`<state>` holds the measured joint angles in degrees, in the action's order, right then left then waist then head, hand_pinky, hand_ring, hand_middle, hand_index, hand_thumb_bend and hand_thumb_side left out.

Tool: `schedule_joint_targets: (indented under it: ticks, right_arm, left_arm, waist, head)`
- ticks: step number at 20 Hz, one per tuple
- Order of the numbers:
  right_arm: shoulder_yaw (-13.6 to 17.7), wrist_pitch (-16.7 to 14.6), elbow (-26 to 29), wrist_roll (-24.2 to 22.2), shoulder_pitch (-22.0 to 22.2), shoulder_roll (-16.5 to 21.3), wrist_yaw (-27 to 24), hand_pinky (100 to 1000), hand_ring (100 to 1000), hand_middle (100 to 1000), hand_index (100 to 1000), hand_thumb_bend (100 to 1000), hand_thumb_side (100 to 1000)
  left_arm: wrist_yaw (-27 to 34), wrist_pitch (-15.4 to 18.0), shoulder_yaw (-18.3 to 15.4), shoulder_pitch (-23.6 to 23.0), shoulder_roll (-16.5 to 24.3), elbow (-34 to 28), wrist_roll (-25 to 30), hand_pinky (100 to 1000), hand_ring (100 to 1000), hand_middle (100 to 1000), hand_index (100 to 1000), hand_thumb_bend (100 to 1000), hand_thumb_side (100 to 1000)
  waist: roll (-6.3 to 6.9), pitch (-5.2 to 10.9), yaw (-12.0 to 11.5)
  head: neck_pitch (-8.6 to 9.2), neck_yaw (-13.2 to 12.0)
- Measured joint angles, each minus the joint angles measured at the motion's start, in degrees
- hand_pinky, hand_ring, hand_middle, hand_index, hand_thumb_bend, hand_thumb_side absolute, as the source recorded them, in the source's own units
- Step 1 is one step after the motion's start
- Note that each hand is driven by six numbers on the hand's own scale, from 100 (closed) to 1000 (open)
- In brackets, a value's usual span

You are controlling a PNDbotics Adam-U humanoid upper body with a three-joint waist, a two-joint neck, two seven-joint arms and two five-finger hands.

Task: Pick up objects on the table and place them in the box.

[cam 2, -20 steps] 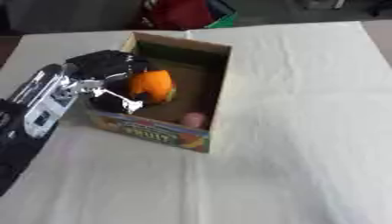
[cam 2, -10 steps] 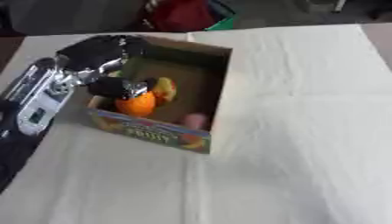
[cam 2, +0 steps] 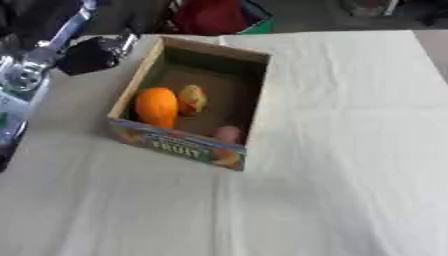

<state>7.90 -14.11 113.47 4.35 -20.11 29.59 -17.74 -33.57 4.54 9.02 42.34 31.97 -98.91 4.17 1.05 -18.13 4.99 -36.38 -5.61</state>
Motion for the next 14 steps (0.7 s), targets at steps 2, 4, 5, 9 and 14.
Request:
schedule_joint_targets:
  ticks: [2, 4, 5, 9, 14]
  right_arm:
    - [0.1, -0.38, 0.0, 0.3, 0.32, 0.32, -0.03, 736, 1000, 524, 736, 100, 653]
    - [0.23, -0.75, 0.0, 0.55, 0.95, 0.61, -0.03, 736, 1000, 524, 736, 100, 650]
    - [0.25, -0.92, 0.0, 0.71, 1.26, 0.78, -0.02, 736, 1000, 525, 737, 100, 649]
    - [0.57, -1.5, 0.0, 1.28, 2.06, 1.43, 0.08, 736, 1000, 529, 743, 100, 636]
    - [0.85, -2.86, 0.0, 1.97, 3.17, 2.01, 0.37, 734, 1000, 533, 753, 100, 636]
  left_arm:
    - [7.44, -1.72, -1.98, -3.83, 0.85, -4.86, -2.17, 655, 789, 732, 860, 100, 760]
    - [14.08, -3.29, -4.07, -7.56, 1.52, -9.83, -6.07, 643, 761, 711, 854, 100, 845]
    - [17.13, -3.46, -4.97, -9.09, 1.69, -11.49, -8.35, 644, 754, 704, 848, 100, 913]
    - [27.2, -0.49, -7.69, -14.19, 1.81, -14.28, -15.72, 636, 736, 688, 838, 100, 993]
    - [33.09, 5.51, -10.6, -21.87, 1.71, -14.66, -20.11, 636, 721, 681, 829, 100, 1000]
  waist:
    - [-0.08, 0.32, -0.44]
    - [-0.11, 0.62, -0.85]
    - [-0.08, 0.81, -1.09]
    - [-0.09, 1.43, -1.53]
    - [-0.28, 1.62, -1.91]
  head:
    - [-0.42, 0.48]
    - [-0.83, 0.99]
    - [-0.99, 1.22]
    - [-1.57, 1.65]
    - [-1.96, 1.68]
